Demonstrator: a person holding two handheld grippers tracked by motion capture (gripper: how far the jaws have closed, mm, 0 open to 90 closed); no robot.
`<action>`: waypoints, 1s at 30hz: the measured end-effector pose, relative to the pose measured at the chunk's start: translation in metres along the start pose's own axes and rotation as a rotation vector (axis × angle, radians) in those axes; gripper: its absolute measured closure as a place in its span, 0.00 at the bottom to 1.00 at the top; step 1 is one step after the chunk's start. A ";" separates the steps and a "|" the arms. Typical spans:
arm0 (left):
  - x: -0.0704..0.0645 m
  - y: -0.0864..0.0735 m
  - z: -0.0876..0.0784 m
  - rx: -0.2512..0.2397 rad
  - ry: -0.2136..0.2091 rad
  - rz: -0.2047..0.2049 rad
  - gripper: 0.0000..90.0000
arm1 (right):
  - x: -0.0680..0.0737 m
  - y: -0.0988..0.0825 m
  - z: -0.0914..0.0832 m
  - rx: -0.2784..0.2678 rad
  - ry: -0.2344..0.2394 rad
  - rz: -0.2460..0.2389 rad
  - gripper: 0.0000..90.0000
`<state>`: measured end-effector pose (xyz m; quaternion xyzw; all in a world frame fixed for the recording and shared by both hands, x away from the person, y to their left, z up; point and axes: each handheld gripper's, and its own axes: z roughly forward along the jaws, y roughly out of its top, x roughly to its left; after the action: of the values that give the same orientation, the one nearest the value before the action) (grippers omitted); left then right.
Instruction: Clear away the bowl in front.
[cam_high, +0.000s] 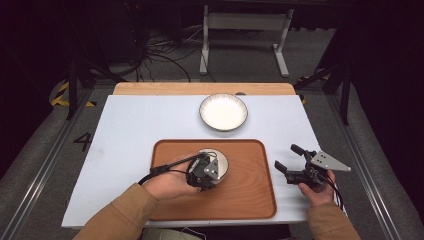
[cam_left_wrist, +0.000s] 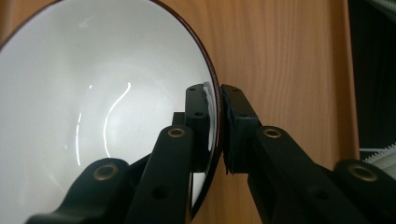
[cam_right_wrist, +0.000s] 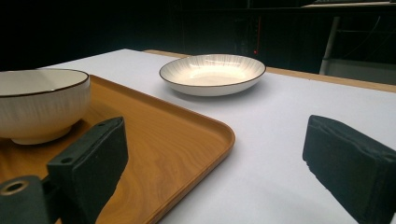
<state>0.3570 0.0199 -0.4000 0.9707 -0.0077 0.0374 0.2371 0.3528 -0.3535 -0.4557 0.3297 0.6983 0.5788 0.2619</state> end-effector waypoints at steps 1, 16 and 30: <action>0.000 0.000 0.000 -0.004 0.000 0.002 0.92 | 0.000 0.000 0.000 0.000 0.000 0.000 0.08; -0.007 0.000 -0.005 -0.095 -0.030 -0.046 0.77 | 0.000 0.000 0.000 0.002 0.002 -0.001 0.08; -0.006 -0.008 -0.019 -0.235 0.073 -0.099 0.40 | 0.000 0.000 0.000 0.002 0.012 -0.004 0.08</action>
<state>0.3504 0.0357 -0.3868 0.9335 0.0446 0.0597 0.3507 0.3527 -0.3534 -0.4556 0.3251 0.7012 0.5794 0.2586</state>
